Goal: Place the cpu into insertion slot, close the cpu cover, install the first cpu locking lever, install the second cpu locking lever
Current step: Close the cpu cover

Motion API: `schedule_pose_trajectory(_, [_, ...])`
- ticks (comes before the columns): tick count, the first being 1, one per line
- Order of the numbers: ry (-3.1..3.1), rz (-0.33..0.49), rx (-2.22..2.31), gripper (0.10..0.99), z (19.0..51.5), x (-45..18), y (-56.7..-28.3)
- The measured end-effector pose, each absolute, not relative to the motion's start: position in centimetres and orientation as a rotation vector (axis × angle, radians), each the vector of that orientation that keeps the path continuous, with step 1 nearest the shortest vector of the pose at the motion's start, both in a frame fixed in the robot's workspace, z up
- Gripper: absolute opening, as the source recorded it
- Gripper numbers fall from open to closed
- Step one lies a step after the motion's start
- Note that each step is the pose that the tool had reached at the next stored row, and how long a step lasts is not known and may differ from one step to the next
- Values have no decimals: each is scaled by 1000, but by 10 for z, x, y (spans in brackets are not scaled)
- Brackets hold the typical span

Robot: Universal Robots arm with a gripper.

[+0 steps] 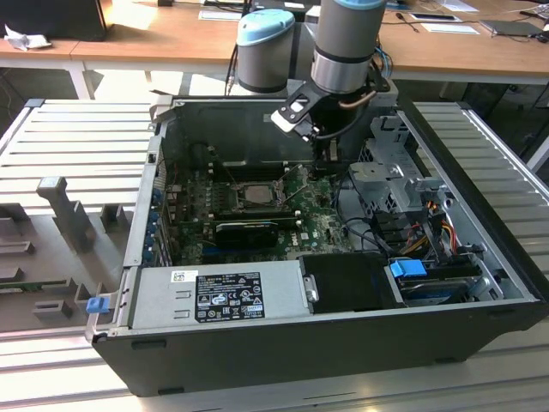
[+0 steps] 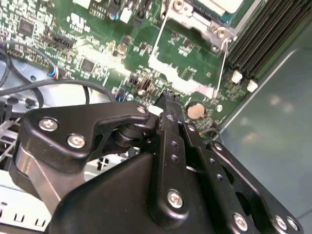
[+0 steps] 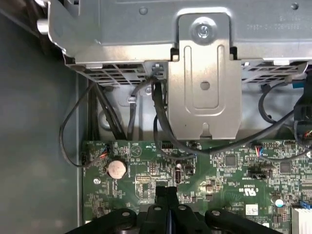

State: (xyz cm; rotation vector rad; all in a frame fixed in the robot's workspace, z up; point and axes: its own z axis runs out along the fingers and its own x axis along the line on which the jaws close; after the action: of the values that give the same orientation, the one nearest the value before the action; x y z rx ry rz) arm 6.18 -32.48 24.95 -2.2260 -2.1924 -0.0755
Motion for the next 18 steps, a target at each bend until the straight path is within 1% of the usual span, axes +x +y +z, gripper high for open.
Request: schedule_pose_trajectory(18, [-2194,-75,-2224,106,249,46,-325])
